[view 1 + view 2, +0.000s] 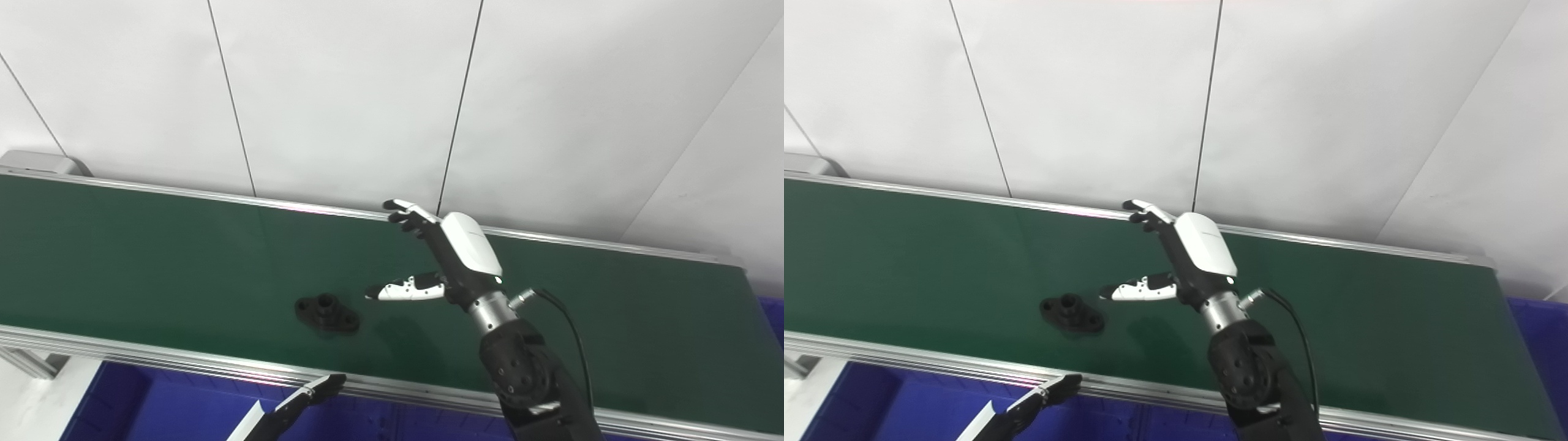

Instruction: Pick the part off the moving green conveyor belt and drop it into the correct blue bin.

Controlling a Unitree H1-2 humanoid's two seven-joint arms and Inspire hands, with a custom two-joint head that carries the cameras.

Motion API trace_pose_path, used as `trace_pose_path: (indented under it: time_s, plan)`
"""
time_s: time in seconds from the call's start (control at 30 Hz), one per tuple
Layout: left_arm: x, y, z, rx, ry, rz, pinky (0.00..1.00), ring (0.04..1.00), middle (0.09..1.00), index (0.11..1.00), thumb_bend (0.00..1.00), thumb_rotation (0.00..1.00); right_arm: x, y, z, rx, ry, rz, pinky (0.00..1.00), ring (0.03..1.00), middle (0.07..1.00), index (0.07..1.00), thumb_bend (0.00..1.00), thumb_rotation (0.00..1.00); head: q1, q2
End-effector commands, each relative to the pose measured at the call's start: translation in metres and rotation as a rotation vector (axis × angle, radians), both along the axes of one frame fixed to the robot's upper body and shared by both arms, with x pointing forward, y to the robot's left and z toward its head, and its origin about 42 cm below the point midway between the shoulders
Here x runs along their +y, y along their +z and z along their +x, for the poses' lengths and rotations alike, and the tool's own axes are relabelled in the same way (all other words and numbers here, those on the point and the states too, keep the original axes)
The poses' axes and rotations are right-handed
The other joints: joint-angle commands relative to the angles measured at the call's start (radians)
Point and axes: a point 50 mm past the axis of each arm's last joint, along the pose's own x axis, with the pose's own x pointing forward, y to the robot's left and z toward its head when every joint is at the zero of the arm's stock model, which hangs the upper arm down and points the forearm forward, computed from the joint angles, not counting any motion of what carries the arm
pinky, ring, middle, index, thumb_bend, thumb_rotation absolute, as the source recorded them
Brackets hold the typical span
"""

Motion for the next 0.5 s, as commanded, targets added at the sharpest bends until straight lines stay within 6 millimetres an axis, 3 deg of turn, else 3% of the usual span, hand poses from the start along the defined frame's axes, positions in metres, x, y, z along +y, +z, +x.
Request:
trace_pose_path:
  time_s: [0.0, 0.2, 0.47]
  plan:
    - [0.0, 0.01, 0.003, -0.059, -0.007, -0.019, 0.88, 0.885, 0.893, 0.878, 0.83, 0.4, 0.008, 0.016, 0.007, -0.043, 0.009, -0.023, 0.72, 0.758, 0.794, 0.857, 0.84, 0.44, 0.002, -0.001]
    - [-0.002, 0.012, 0.002, -0.061, -0.014, -0.025, 0.87, 0.881, 0.891, 0.875, 0.83, 0.39, 0.019, 0.007, 0.008, -0.011, 0.038, -0.115, 0.74, 0.775, 0.8, 0.854, 0.85, 0.45, 0.003, -0.001]
    - [-0.005, 0.014, 0.001, -0.067, -0.014, -0.032, 0.85, 0.874, 0.885, 0.875, 0.84, 0.41, 0.017, -0.016, 0.002, 0.042, 0.07, -0.219, 0.74, 0.772, 0.804, 0.855, 0.83, 0.42, 0.015, 0.01]
